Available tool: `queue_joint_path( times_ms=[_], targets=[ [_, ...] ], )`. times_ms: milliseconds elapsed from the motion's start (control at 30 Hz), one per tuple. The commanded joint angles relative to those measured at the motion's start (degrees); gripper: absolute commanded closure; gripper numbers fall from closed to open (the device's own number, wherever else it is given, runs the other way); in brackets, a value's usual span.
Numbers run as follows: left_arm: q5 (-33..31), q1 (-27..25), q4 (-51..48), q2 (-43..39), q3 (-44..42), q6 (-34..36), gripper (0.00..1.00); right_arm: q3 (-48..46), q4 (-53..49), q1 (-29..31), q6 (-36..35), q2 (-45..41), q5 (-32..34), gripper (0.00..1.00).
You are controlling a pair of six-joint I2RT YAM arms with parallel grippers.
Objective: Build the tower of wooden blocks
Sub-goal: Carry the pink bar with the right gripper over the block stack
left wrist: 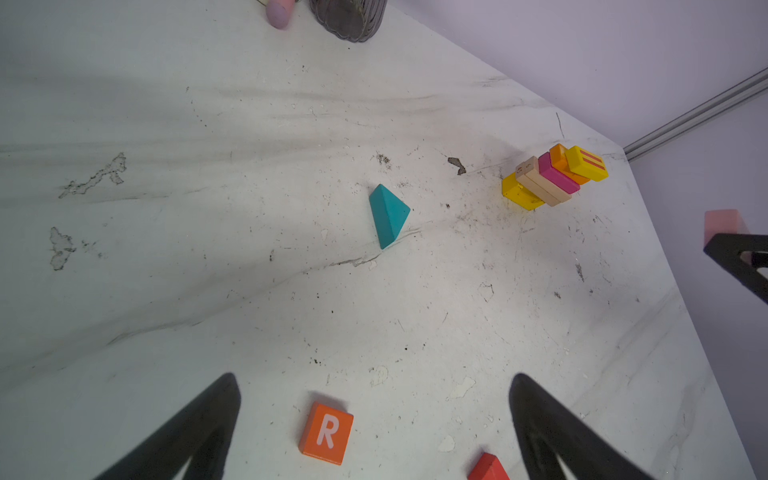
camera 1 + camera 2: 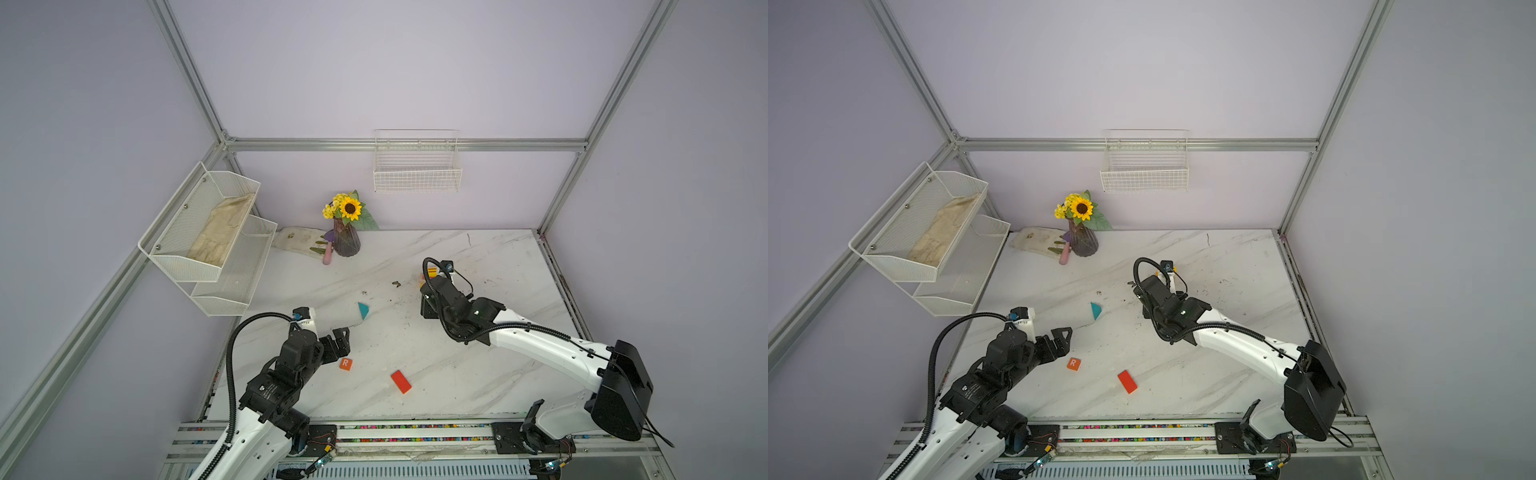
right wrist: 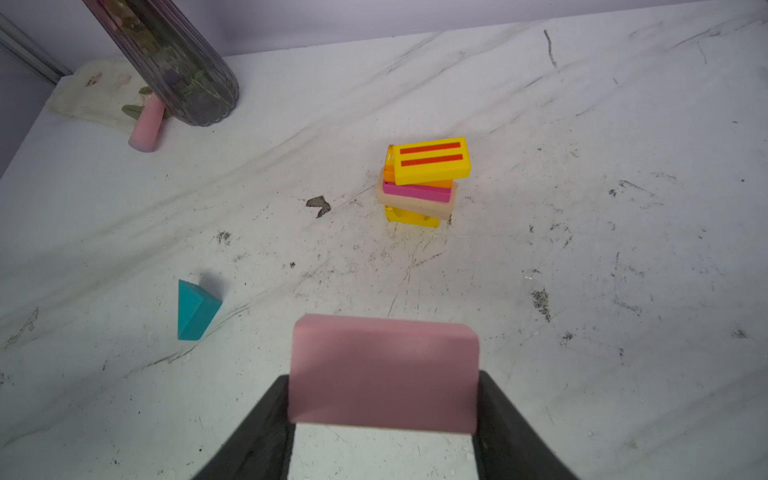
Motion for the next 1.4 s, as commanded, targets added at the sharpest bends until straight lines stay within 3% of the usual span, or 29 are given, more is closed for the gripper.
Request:
queue_joint_path(
  times_ms=[0,200,500,733,1367],
  targets=[
    [0.6,-0.19,2.06,1.17,-1.51,1.38,0.0,3.42,-0.59,-1.65,-2.3,0.11,1.13,0.59],
    [0.25,-0.19,2.36,1.93,-1.32,1.39,0.0,8.42,-0.58,-5.64,-3.68,4.04,-1.96,0.59],
    [-0.27,-0.19,2.34,1.64,-1.43,1.42,0.0,20.0,-2.92,-13.41,-5.44,16.75,-10.37,0.63],
    [-0.67,-0.19,2.48,2.32,-1.22,1.45,0.0,28.48,-8.17,-16.1,-8.94,24.87,-9.41,0.63],
    [-0.79,-0.2,2.55,3.95,-0.81,1.21,0.0,31.62,-10.45,-19.3,-14.53,31.28,-12.37,0.55]
  ],
)
